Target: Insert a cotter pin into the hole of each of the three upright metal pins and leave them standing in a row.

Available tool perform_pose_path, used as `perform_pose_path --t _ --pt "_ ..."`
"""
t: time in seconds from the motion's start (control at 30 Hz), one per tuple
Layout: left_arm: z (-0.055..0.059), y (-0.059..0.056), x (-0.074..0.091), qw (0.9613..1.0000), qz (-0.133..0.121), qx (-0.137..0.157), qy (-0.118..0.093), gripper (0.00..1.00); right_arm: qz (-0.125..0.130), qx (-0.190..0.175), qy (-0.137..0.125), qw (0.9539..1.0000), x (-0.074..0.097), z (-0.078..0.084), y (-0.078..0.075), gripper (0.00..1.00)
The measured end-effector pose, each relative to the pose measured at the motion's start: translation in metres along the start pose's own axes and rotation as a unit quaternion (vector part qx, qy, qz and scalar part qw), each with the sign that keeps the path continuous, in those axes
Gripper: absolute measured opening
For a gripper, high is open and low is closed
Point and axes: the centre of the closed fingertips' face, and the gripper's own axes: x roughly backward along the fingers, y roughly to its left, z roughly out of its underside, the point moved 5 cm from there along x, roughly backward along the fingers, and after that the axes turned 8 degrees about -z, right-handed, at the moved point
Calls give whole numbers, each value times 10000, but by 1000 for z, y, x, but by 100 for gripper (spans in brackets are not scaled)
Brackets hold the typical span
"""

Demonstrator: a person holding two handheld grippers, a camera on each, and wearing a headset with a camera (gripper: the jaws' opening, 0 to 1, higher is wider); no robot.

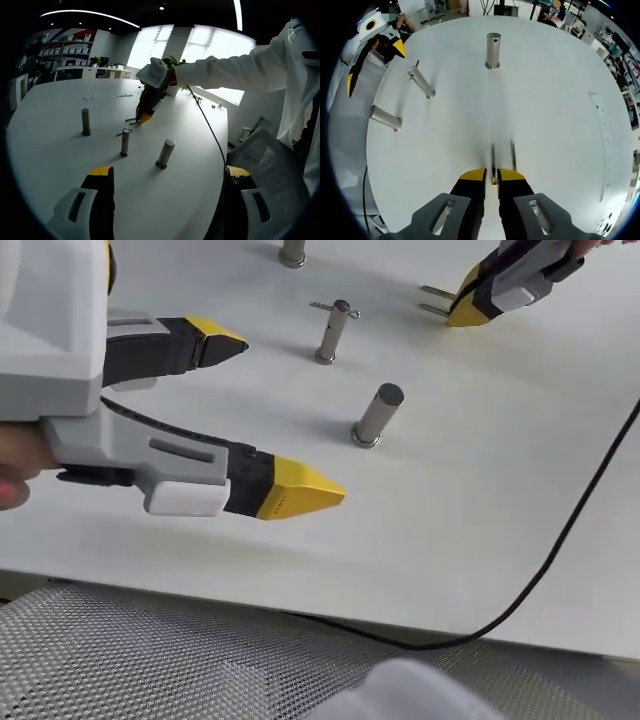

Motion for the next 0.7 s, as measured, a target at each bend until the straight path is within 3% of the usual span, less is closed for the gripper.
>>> perform_pose_path --t 0.17,0.23,0.37,0.5,0.7 --pt "0 2 1 10000 -37 19 -28 88 -91 347 -21 9994 0 0 -2 3" --pt "-1 4 1 9999 -122 -6 -67 86 -67 277 -4 9996 0 0 -1 3" --pt "-2 6 2 9998 -155 39 -95 86 -35 384 240 9990 -2 -4 2 3" --pt "-2 7 2 9998 -161 51 -92 86 -59 396 527 9978 -3 -7 3 1" --pt "-1 8 2 9998 -170 61 -79 85 -87 100 562 9983 -2 -6 -1 0"
